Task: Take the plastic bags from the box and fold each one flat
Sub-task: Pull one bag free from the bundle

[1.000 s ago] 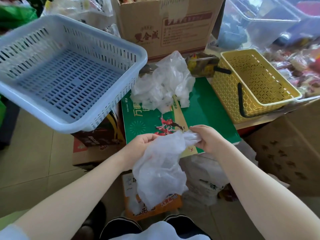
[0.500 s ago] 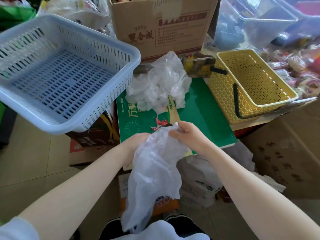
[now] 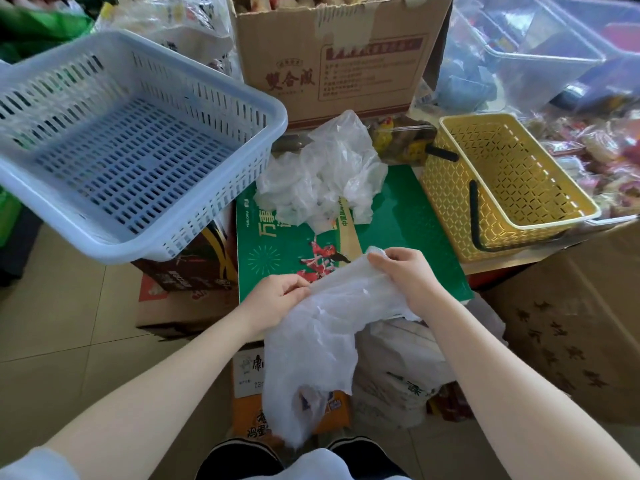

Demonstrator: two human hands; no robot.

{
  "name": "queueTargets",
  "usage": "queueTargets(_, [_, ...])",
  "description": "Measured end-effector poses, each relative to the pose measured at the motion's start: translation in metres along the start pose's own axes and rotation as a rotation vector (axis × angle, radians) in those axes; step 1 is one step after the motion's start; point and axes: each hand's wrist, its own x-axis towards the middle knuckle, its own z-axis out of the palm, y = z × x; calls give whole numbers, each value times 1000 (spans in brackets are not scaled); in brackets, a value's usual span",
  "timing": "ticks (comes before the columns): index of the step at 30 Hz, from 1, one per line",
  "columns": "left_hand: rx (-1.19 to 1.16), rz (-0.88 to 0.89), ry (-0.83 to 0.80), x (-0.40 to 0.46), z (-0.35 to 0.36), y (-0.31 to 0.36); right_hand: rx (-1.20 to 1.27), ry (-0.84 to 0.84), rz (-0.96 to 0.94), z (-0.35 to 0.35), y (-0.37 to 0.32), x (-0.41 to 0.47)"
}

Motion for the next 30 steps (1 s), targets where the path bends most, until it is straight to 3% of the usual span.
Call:
queueTargets(4, [217,-12,-45,1,0,-5,-114,-78,-131,6,0,-2])
queueTargets(7, [-67,-47,-36,3,6,12,-187,-285,-254,19,-7,-10])
queueTargets(10, [-165,44,38,7,11,27,-306,-328,-377,29,-15,-17])
queueTargets(13, [-218,79,94,6,12,27,-356,-360,-339,22,-19,-19])
queueTargets(16, [-292,29,177,2,7,16,-595,-461,-314,3,-12,-18])
queueTargets(20, [-308,-73,352,-5,-6,-5,-442,-350,-133,-23,7,-12])
queueTargets(23, [-150,-176,324,-9,-12,-25,-214,-178,-45,-26,13,-12])
queueTargets(25, [86,-258,269,-9,-13,-27,-160,-147,-33,-21,9,-13])
queueTargets(27, [258,-175,244,-6,-9,-17,-257,-176,-79,-12,0,-16])
queueTargets(30, [238,84,110,-1,3,18,-361,-204,-170,6,-17,-20])
